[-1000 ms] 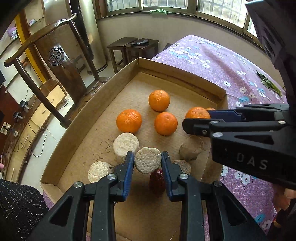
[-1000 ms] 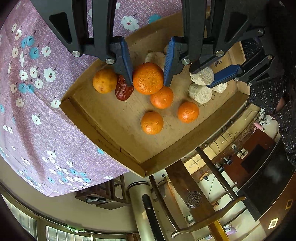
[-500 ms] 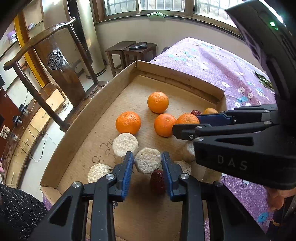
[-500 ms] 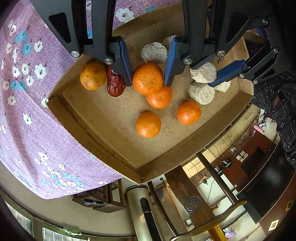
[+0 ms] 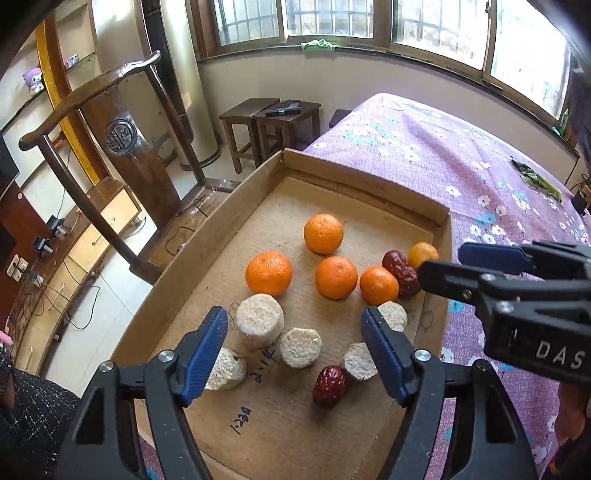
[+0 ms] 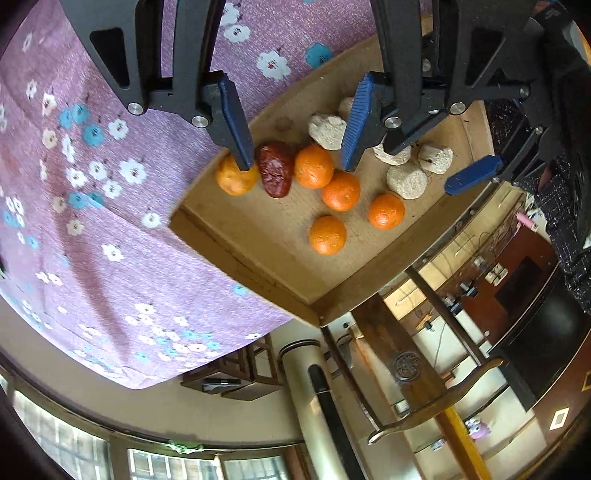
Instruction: Organize fruits
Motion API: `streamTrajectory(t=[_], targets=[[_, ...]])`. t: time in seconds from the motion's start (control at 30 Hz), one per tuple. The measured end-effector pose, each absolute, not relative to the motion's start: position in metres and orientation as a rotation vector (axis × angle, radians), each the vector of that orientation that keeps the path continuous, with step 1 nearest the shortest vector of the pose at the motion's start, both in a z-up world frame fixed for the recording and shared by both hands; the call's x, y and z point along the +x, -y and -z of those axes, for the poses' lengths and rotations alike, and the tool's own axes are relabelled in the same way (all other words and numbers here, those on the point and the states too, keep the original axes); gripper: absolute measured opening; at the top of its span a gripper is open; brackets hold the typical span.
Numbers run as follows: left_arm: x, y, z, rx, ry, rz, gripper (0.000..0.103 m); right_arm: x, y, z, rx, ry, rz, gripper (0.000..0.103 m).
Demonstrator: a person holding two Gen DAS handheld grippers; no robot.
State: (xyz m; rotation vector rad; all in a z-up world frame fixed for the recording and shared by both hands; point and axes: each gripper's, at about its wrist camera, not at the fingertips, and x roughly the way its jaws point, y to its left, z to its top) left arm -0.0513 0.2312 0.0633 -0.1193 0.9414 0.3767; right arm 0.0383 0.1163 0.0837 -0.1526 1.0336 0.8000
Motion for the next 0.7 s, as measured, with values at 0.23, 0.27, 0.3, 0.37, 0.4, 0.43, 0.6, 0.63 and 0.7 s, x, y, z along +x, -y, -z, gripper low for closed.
streamTrajectory(t=[0.23, 0.27, 0.3, 0.37, 0.4, 0.43, 0.6, 0.63, 0.7], targets=[[-0.048, -0.222, -0.08, -0.085, -0.884, -0.377, 0.086, 0.025, -0.089, -0.099, -0.06, -0.977, -0.709, 0.072], [-0.048, -0.221, -0.082, -0.082, -0.876, -0.375, 0.087, 0.024, -0.086, -0.102, -0.057, -0.967, -0.7, 0.076], [-0.049, -0.22, -0.084, -0.082, -0.869, -0.375, 0.087, 0.024, -0.084, -0.105, -0.052, -0.962, -0.695, 0.076], [-0.048, -0.22, -0.088, -0.081, -0.858, -0.378, 0.087, 0.025, -0.078, -0.111, -0.041, -0.956, -0.69, 0.078], [-0.048, -0.219, -0.089, -0.081, -0.855, -0.375, 0.087, 0.024, -0.076, -0.113, -0.039, -0.95, -0.686, 0.078], [-0.048, -0.219, -0.091, -0.08, -0.852, -0.373, 0.087, 0.023, -0.074, -0.116, -0.036, -0.941, -0.682, 0.079], [-0.051, -0.219, -0.094, -0.085, -0.847, -0.382, 0.088, 0.022, -0.069, -0.122, -0.029, -0.927, -0.676, 0.081], [-0.052, -0.219, -0.094, -0.085, -0.847, -0.382, 0.088, 0.022, -0.068, -0.121, -0.031, -0.928, -0.678, 0.081], [-0.053, -0.219, -0.095, -0.081, -0.85, -0.38, 0.088, 0.021, -0.068, -0.12, -0.035, -0.931, -0.68, 0.081]])
